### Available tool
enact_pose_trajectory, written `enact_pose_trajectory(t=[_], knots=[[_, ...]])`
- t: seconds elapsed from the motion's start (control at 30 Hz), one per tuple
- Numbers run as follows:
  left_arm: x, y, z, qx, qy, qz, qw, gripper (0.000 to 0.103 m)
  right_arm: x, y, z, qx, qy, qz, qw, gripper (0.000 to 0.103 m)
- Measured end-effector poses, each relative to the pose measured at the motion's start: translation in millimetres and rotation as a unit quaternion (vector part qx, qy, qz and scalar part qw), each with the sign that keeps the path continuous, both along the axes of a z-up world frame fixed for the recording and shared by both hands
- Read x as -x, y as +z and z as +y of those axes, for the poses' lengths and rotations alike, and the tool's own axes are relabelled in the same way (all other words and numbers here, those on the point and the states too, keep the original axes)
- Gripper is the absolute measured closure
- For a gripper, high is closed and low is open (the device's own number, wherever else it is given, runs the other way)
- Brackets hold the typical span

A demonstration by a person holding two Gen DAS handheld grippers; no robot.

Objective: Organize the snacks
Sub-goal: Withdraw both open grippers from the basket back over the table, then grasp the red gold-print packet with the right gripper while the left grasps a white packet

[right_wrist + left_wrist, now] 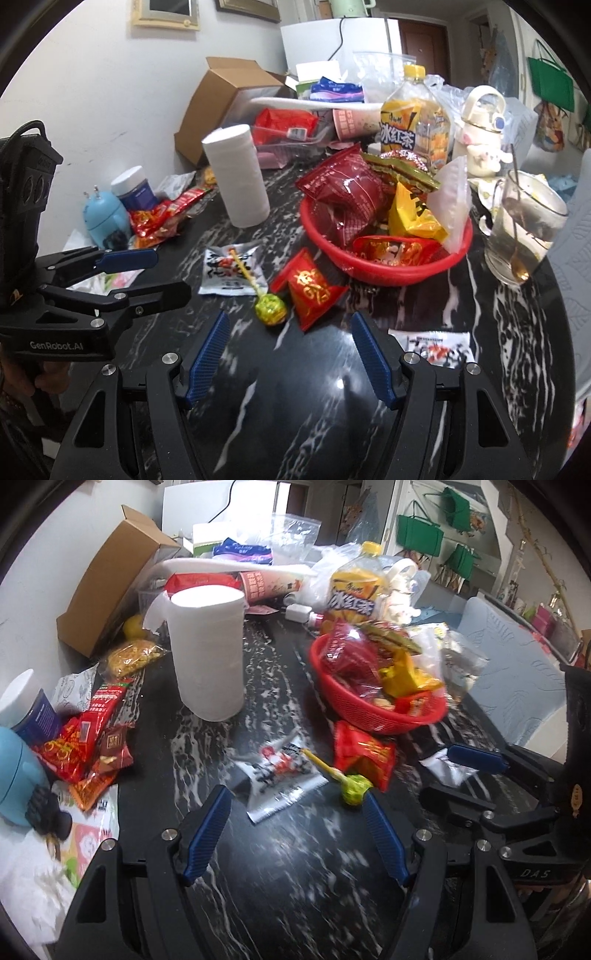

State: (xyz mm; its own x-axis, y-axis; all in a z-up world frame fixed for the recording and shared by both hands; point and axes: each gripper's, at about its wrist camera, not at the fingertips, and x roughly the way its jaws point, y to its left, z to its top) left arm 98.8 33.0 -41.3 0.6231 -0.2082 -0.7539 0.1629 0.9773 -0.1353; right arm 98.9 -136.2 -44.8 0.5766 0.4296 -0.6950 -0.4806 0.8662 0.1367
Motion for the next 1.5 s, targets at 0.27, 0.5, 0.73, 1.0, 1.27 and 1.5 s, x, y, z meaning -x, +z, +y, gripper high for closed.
enact_pose_trajectory(t=[0.27,0.5,0.73,1.0,1.27,1.5], knots=[[-35.7,-26.6,10.8,-0.002,0.016,0.036,0.9992,0.03,-36.3,-19.8,5.3,0.012,-0.006,0.023,1.0,0.034],[-56.0,-36.8,11.9,0.004,-0.004,0.05,0.9988,0.03,-56.0,-33.9,14.1,0.019,0.01,0.041,0.999,0.034],[-76.3,-53.5,11.2,0.046,-0.029,0.081,0.9953,0.03,-67.8,-39.2,17.4,0.011,0.021,0.054,0.998,0.046],[-73.7,-53.4,8.8,0.039,-0.029,0.07,0.9964,0.047,-63.8,-37.2,18.1,0.025,0.026,0.044,0.998,0.058],[-52.8,-51.7,13.9,0.059,-0.023,0.085,0.9943,0.048,-52.1,-36.3,11.3,0.026,0.015,0.048,0.998,0.065],[-21.4,-50.7,9.4,0.065,-0.027,0.094,0.9931,0.048,-32.7,-35.7,1.1,0.022,0.008,0.054,0.998,0.065]])
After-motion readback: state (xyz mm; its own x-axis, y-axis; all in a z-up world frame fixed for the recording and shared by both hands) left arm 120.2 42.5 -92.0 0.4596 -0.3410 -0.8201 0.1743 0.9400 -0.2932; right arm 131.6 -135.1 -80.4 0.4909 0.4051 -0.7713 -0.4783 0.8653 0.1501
